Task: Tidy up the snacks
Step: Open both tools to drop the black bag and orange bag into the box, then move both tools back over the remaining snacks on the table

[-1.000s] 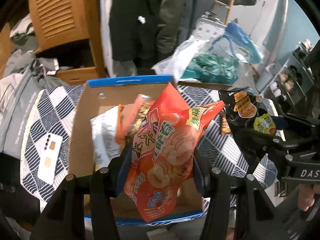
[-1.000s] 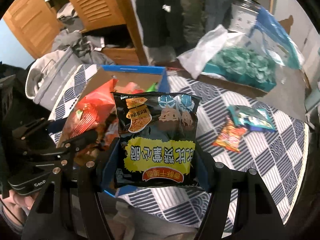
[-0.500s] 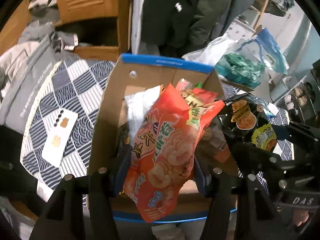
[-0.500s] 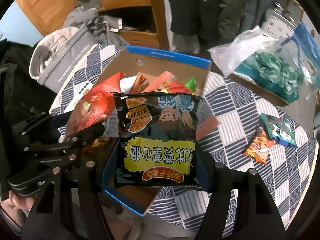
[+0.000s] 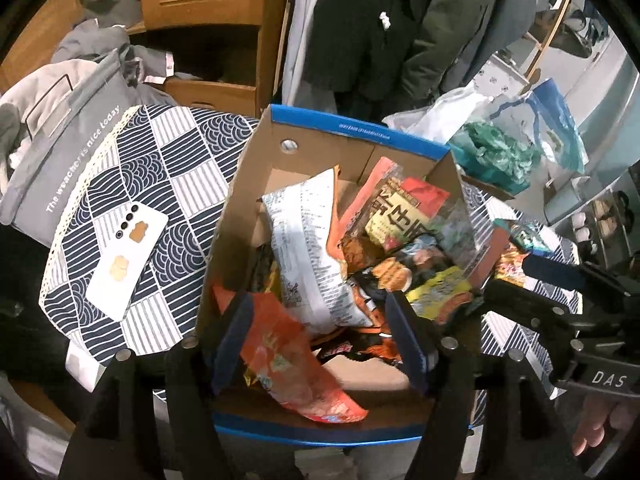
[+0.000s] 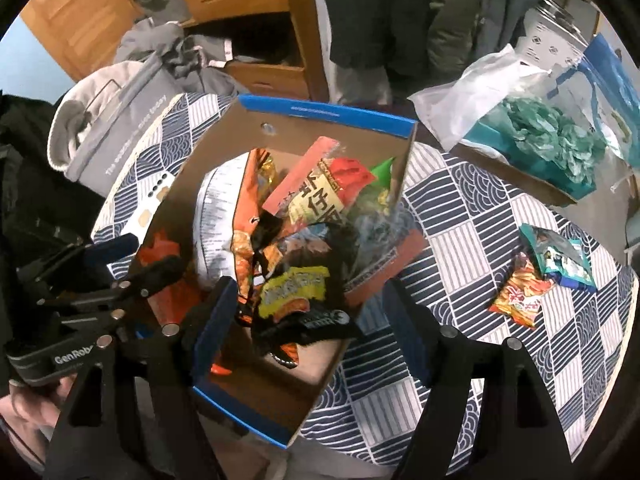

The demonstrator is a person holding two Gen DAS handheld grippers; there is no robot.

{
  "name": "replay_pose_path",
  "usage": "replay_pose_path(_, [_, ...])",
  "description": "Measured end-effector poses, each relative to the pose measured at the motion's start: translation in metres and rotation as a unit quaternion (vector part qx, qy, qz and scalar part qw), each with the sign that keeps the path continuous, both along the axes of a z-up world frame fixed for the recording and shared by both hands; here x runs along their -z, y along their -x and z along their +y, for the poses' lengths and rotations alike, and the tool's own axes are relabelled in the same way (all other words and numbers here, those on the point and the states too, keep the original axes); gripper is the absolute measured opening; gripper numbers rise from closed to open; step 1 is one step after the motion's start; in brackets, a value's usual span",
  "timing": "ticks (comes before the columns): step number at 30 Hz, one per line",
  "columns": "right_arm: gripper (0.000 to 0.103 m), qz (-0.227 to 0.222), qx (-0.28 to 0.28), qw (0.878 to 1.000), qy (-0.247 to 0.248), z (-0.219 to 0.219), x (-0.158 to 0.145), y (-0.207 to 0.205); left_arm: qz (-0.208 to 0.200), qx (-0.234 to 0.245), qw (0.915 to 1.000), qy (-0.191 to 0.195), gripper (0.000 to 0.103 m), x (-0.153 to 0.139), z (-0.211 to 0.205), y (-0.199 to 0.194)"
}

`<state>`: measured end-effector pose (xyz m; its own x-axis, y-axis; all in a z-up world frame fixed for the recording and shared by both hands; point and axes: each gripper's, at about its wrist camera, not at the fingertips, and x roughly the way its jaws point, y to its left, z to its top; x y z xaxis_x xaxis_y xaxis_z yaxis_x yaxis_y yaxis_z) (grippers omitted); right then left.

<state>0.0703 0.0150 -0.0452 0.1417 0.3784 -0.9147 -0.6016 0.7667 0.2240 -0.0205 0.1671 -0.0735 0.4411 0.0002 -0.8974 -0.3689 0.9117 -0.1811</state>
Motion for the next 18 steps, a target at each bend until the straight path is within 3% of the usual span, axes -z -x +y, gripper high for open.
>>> replay_pose_path(8, [0.075, 0.001, 0.023, 1.000, 0.005, -0.022, -0.005, -0.008, -0.014, 0.015, 0.9998, 0.007, 0.070, -0.012, -0.020, -0.014])
replay_pose_path(18, [0.075, 0.005, 0.080, 0.997, 0.004, -0.078, -0.006, -0.029, -0.019, 0.052, 0.9985, 0.000, 0.070, -0.021, -0.060, -0.041])
